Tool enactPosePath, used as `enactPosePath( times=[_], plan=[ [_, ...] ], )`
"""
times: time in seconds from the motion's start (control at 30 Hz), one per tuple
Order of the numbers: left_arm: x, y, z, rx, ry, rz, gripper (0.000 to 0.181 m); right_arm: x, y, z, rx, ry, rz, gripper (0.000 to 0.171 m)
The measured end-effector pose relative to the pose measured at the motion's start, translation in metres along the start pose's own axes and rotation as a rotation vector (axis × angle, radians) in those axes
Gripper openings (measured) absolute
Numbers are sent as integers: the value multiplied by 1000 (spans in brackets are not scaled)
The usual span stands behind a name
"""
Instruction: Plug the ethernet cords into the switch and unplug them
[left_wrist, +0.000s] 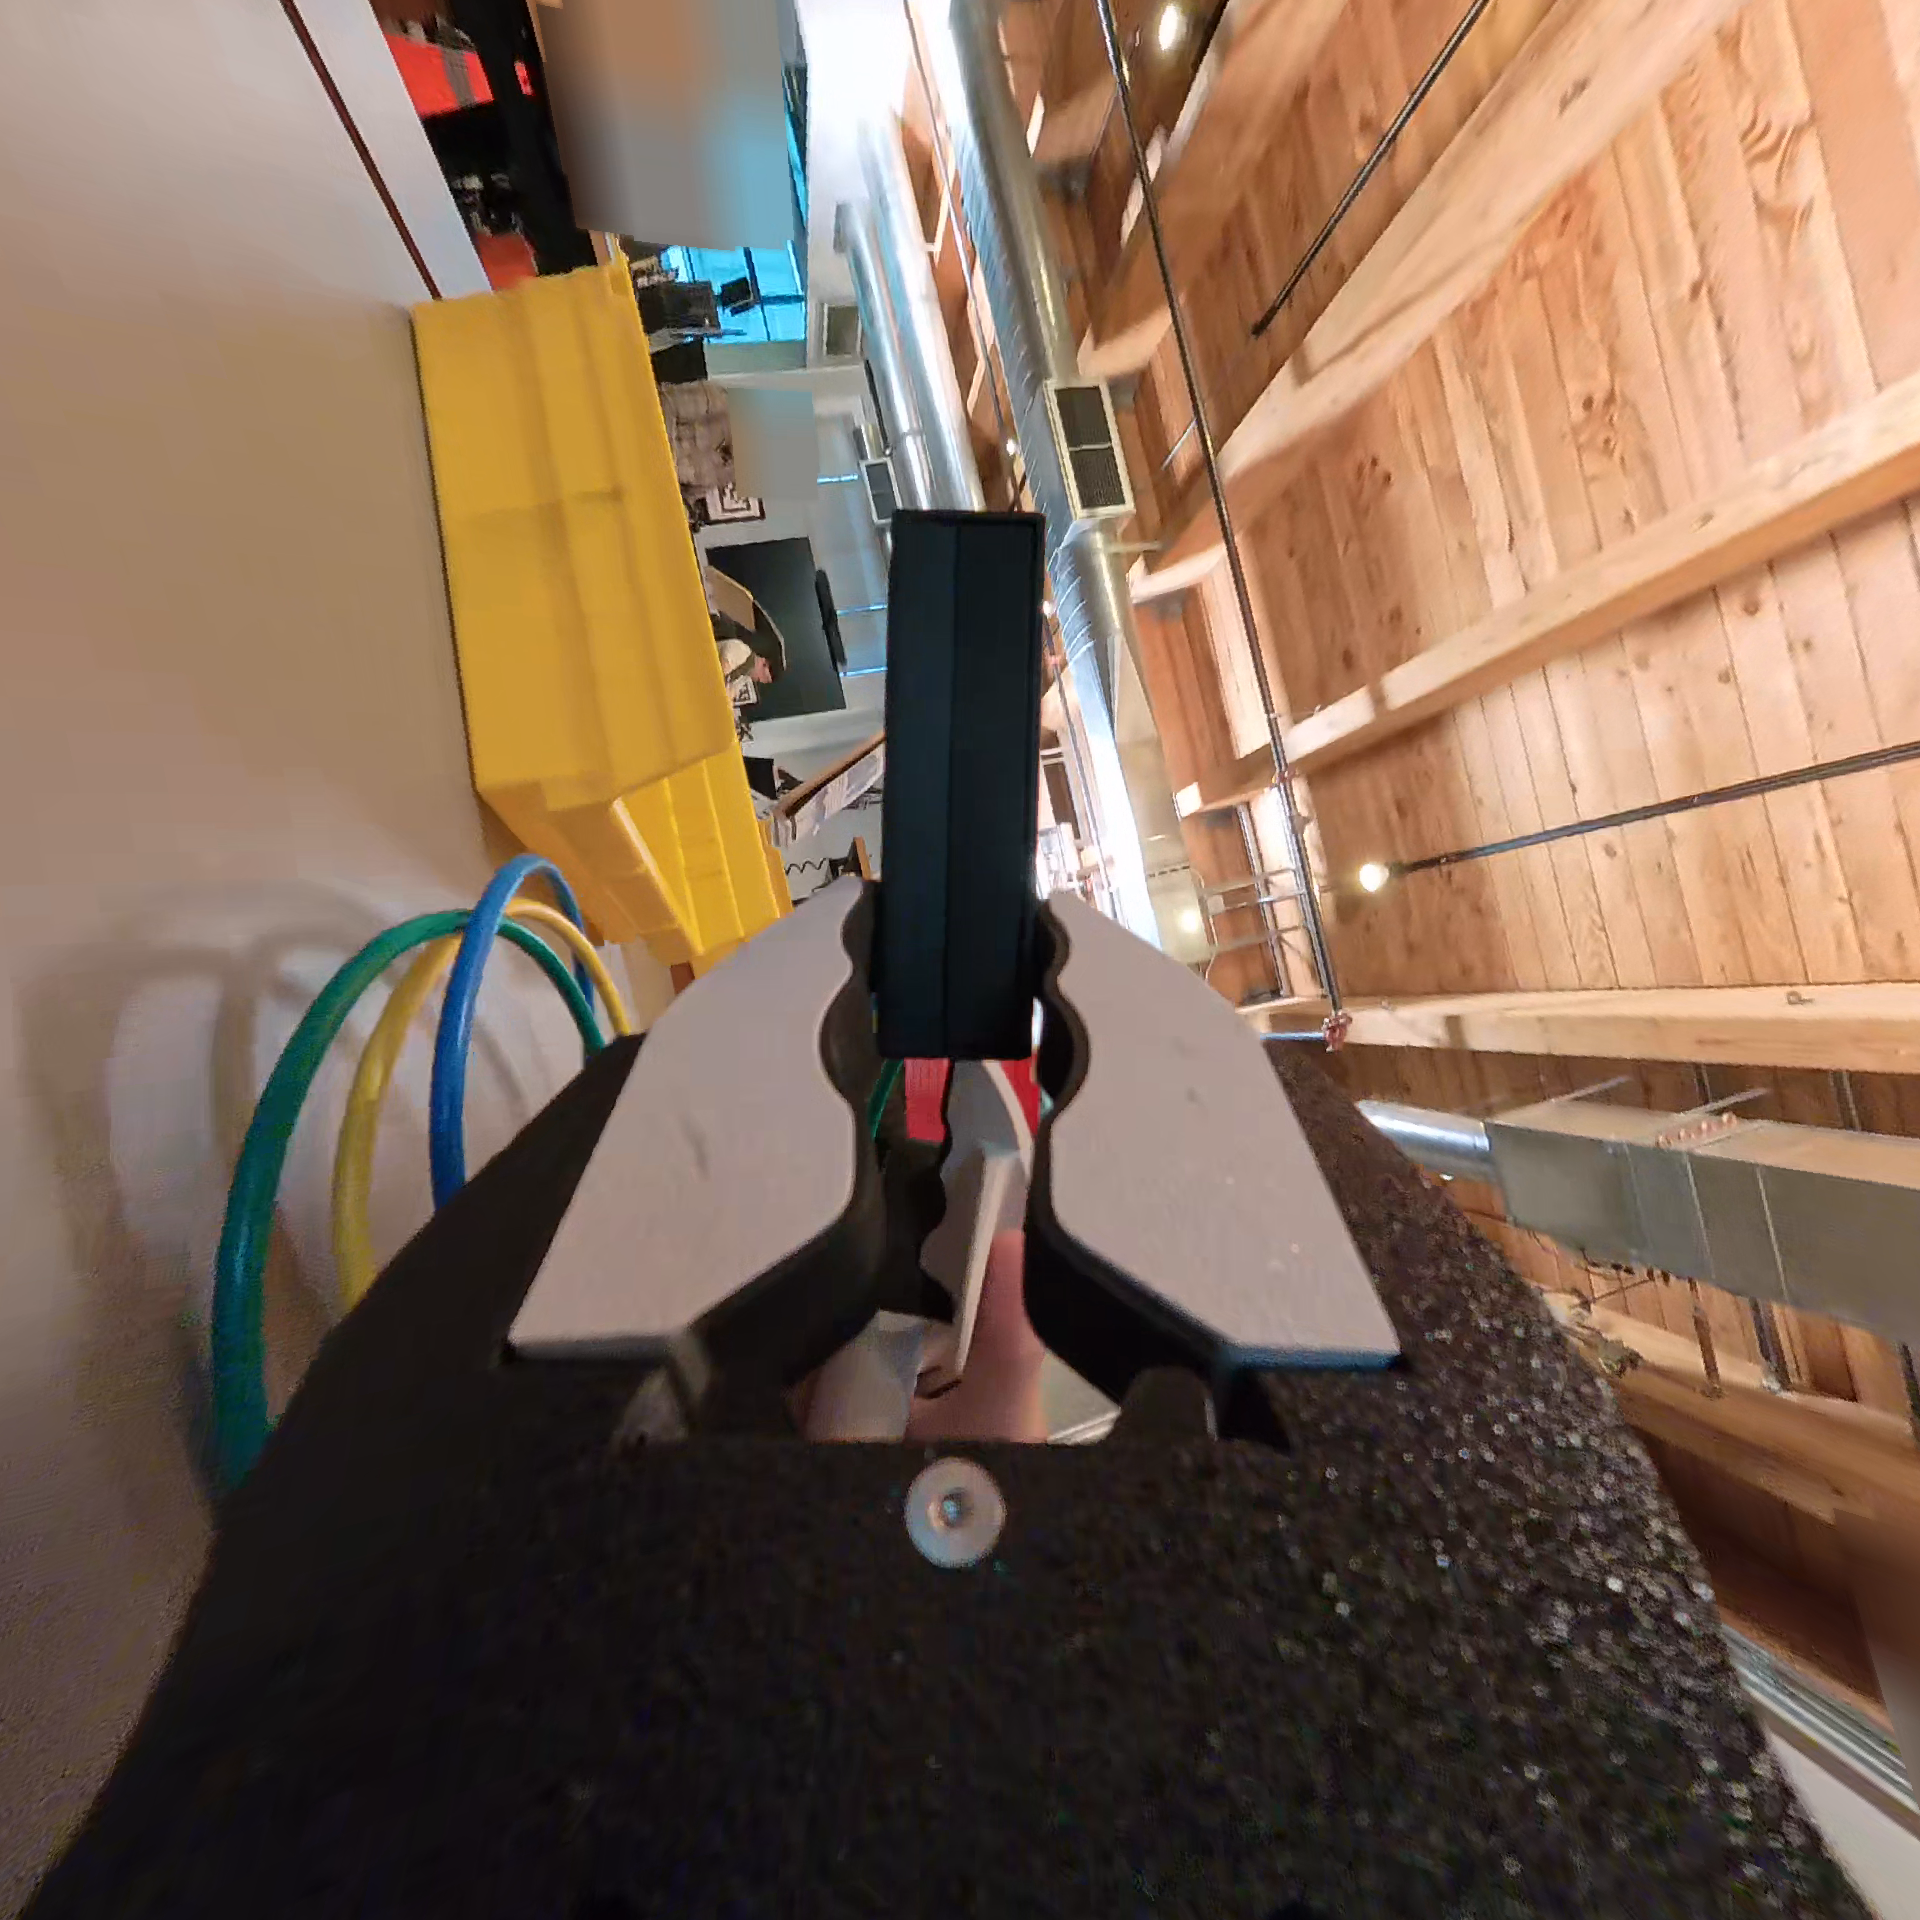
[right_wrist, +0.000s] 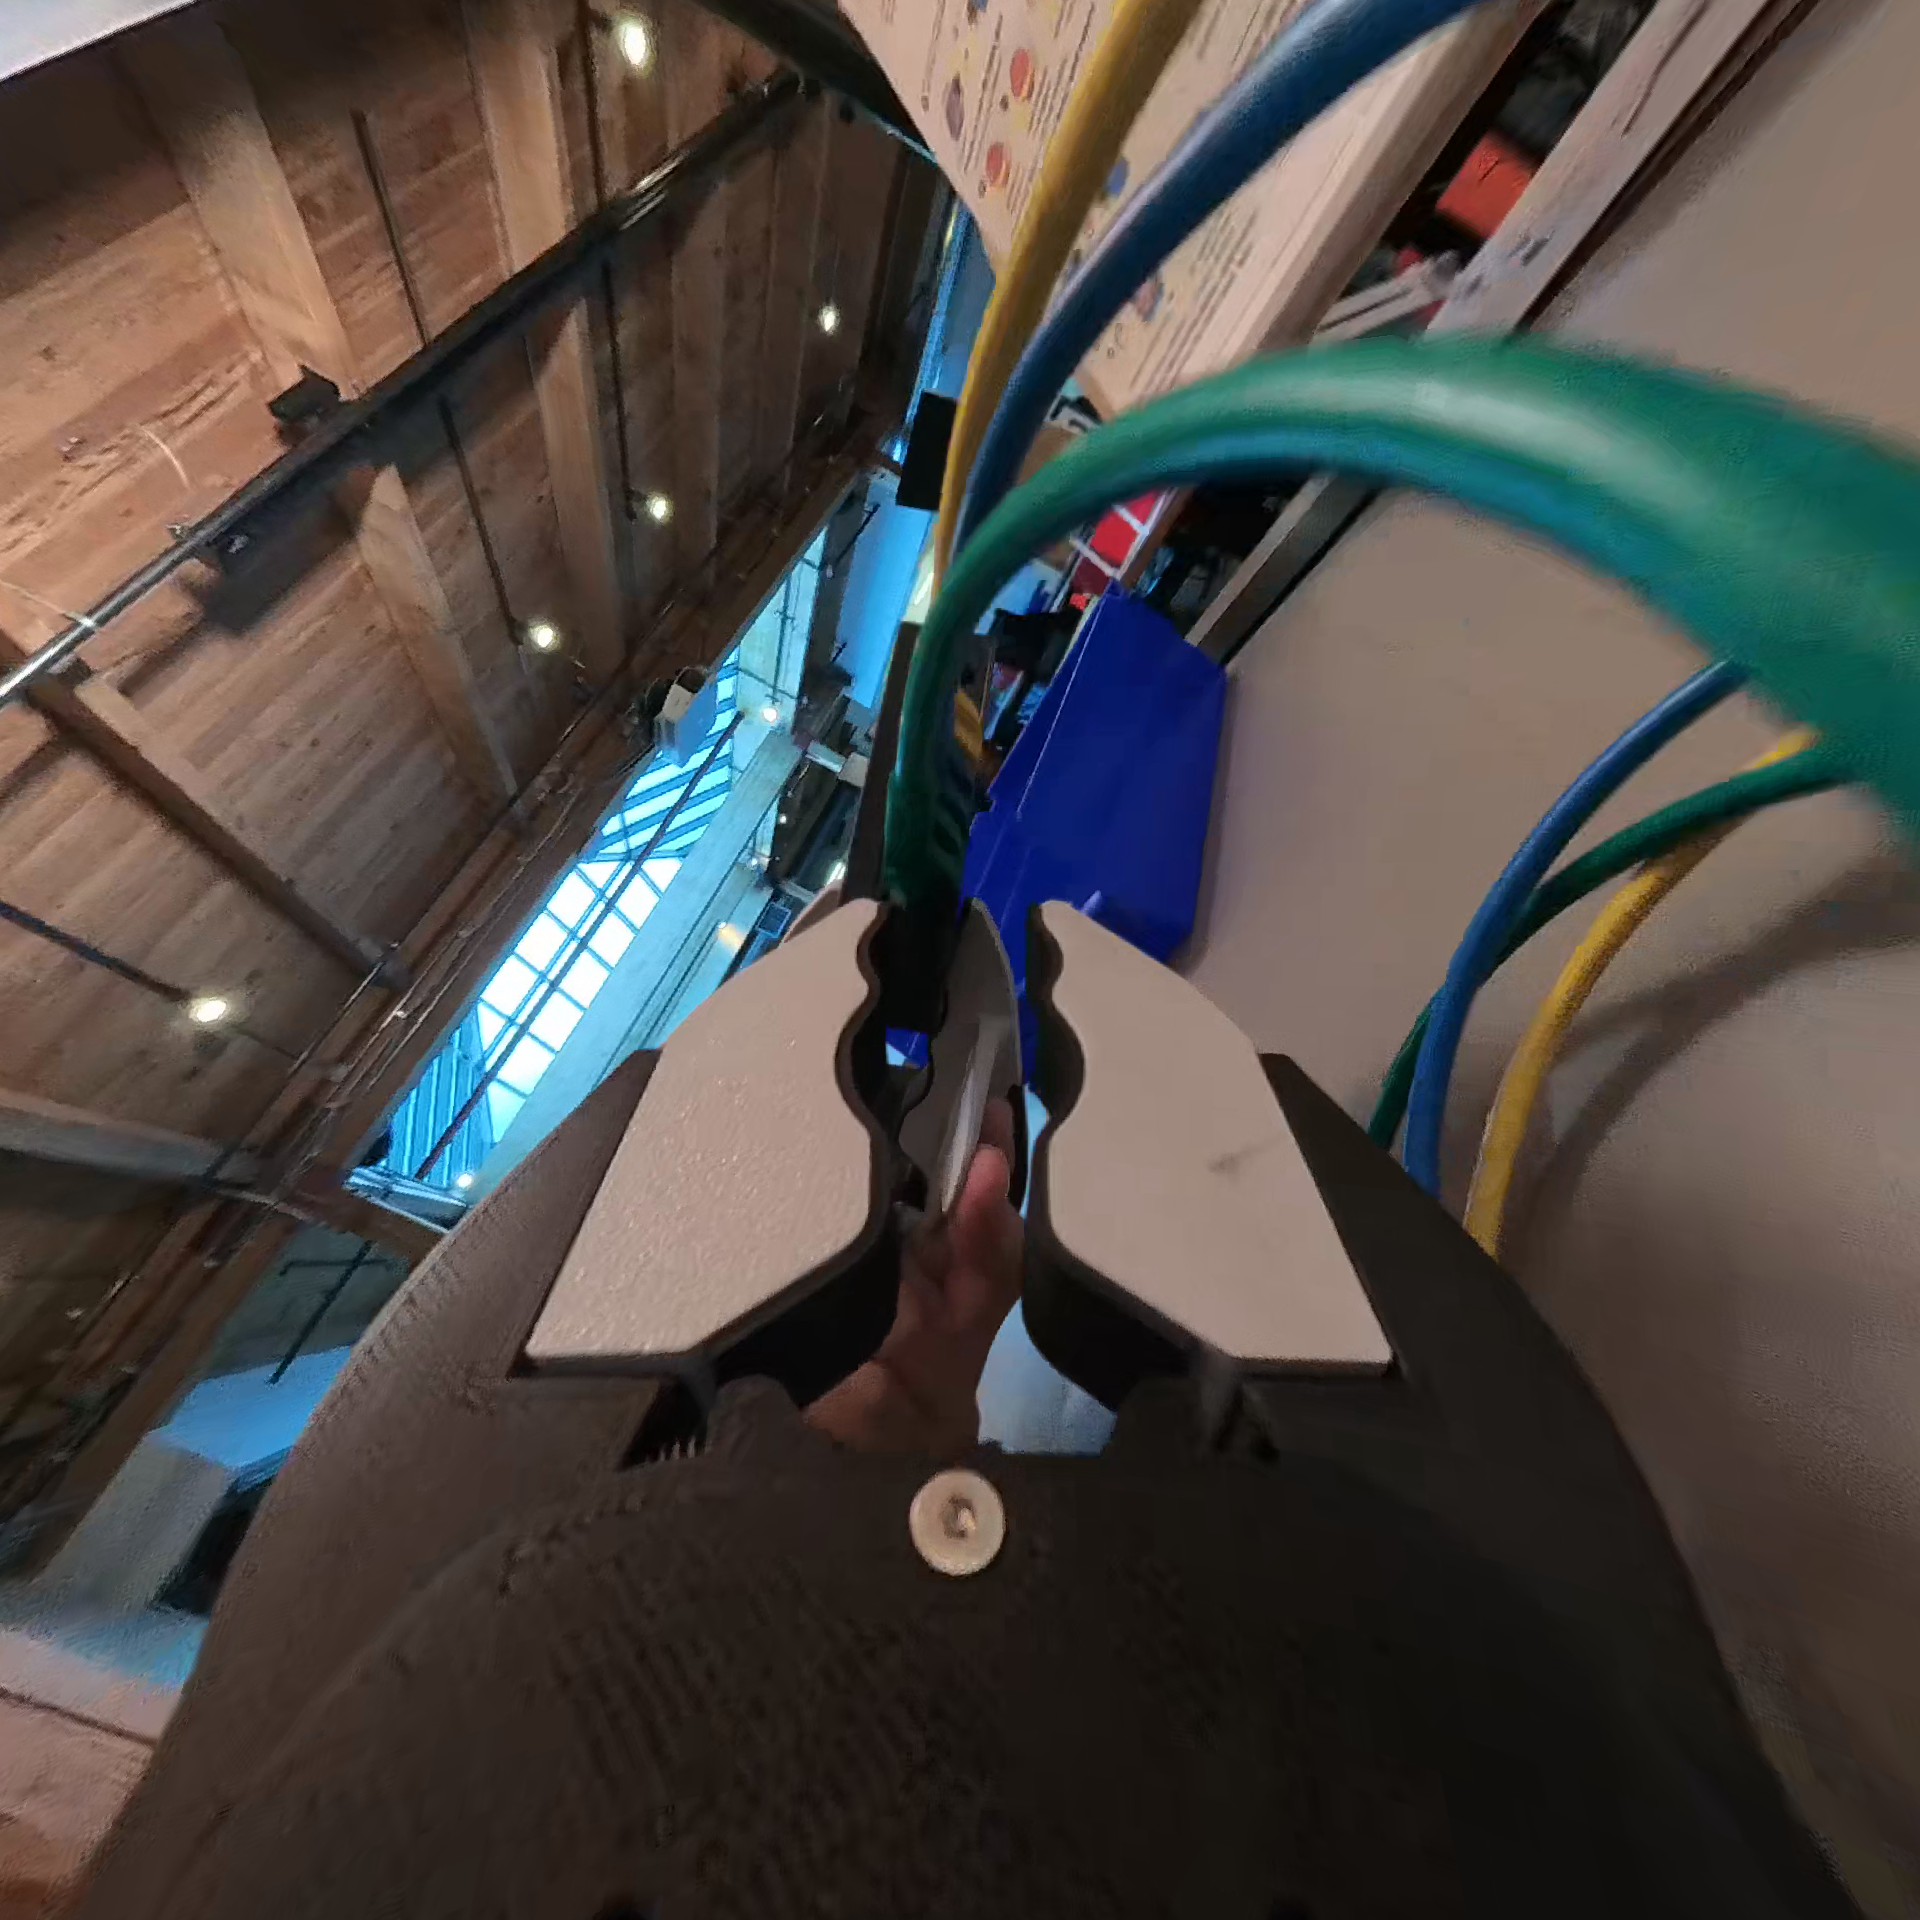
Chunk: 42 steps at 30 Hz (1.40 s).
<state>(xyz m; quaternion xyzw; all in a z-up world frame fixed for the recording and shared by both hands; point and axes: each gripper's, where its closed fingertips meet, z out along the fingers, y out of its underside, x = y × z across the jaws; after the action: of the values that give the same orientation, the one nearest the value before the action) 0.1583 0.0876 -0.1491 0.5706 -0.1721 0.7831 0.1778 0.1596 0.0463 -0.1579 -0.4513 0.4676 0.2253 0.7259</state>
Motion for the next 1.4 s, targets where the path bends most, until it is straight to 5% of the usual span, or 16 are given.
enactPosePath(
  times=[0.6, 1.4],
  plan=[
    [-16, 4, -3, 75, -74, 64, 27, 13, -1, 19, 41, -13, 100, 14],
    [-24, 24, 3, -22, -103, 122, 26, 22, -9, 18, 64, -25, 168, 15]
  ],
)
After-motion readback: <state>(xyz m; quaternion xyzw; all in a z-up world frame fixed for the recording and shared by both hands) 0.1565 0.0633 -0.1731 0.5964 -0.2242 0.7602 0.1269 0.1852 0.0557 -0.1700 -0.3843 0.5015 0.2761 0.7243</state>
